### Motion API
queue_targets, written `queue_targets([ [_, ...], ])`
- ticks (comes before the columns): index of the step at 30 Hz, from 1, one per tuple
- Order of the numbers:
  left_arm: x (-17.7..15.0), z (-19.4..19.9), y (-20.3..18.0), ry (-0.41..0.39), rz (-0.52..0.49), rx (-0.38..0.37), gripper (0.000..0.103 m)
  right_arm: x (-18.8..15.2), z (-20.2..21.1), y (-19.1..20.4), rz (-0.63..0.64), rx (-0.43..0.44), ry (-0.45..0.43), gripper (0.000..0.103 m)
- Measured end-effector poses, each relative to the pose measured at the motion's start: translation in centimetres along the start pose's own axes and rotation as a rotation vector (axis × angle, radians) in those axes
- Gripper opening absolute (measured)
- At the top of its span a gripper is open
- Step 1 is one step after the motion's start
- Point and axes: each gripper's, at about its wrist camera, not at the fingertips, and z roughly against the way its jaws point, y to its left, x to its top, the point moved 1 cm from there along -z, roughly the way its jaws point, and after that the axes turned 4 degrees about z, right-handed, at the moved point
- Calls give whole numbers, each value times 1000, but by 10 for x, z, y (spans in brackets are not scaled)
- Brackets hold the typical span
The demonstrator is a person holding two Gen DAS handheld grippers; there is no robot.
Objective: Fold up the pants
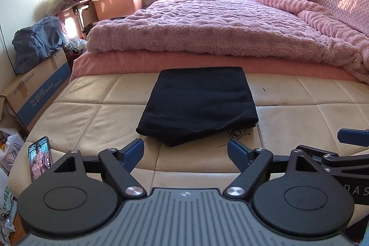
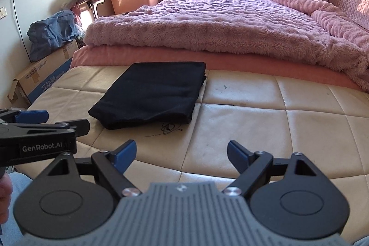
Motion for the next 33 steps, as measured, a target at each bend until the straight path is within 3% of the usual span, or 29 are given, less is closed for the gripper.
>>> queue_targets([
  [33, 2, 1, 1, 0, -2, -13, 96, -1, 0, 0, -18, -9, -1, 82],
])
